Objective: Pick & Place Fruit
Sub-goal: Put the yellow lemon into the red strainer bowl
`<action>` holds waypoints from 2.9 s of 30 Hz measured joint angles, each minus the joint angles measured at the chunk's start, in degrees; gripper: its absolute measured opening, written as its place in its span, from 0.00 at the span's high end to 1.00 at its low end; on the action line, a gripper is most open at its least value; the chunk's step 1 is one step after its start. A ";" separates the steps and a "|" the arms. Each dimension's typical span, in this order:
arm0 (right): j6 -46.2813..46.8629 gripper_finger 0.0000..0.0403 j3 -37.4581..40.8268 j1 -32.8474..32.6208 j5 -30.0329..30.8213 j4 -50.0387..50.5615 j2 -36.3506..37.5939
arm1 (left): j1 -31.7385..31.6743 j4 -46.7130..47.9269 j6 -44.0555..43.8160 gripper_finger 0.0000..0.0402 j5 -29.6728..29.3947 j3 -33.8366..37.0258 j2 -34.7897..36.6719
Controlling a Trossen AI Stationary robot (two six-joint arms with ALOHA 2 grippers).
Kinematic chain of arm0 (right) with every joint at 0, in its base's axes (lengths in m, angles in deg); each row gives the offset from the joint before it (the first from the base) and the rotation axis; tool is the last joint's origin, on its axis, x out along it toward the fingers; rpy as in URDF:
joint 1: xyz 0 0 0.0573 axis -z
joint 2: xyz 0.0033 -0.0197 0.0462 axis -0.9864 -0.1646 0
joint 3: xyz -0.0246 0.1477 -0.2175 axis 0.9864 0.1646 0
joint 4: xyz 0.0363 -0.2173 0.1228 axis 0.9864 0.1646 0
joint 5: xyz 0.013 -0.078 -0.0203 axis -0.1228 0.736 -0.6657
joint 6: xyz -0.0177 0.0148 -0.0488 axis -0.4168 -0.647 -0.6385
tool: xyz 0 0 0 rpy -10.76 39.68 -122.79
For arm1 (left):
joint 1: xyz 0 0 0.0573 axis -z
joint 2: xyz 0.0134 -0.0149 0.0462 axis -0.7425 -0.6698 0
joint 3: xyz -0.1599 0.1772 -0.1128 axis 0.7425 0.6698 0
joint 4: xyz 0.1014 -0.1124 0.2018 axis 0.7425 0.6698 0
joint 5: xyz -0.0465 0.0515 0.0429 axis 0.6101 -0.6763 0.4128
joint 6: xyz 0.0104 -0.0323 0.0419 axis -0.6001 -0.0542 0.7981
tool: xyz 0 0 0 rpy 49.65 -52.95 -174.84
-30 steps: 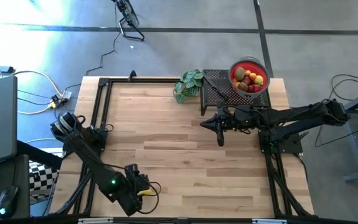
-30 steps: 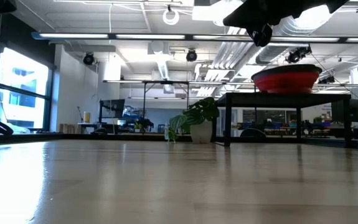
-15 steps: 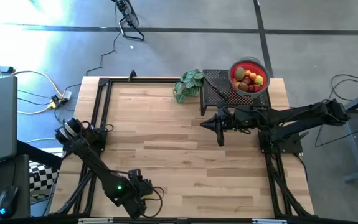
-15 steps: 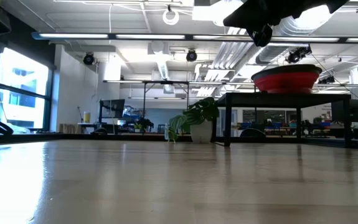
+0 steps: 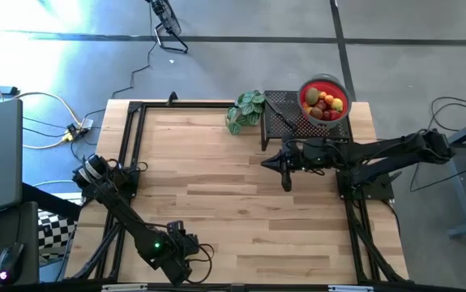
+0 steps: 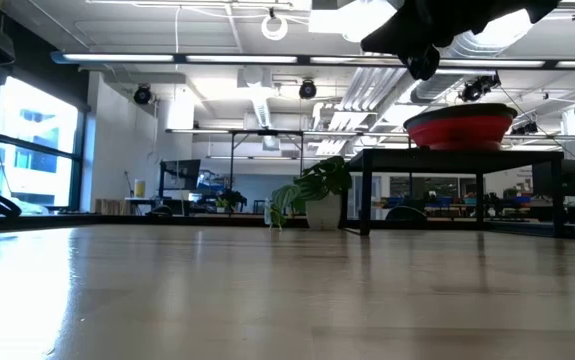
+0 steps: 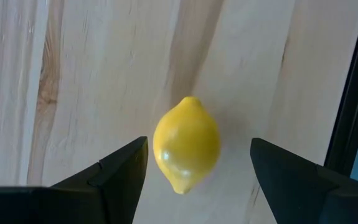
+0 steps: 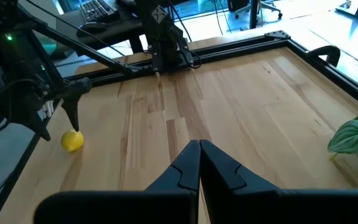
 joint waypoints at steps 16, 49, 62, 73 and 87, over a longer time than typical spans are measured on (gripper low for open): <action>-0.02 0.99 0.02 0.02 1.49 -3.95 -11.58 | 0.00 -2.22 0.01 0.31 0.13 2.99 0.00; 0.00 0.99 0.02 -0.04 1.03 -7.87 -14.44 | -1.90 -4.84 2.82 0.31 3.36 2.99 -3.52; 0.00 0.99 0.02 -0.04 1.15 -7.85 -14.44 | -1.90 -4.50 3.05 0.31 3.96 2.97 -3.61; -0.02 0.99 0.02 -0.04 1.31 -7.85 -14.44 | -1.90 -4.50 3.03 0.38 3.69 2.97 -3.61; -0.02 0.99 0.02 -0.04 1.03 -7.85 -14.44 | -1.90 -4.18 3.03 0.45 3.54 2.97 -3.61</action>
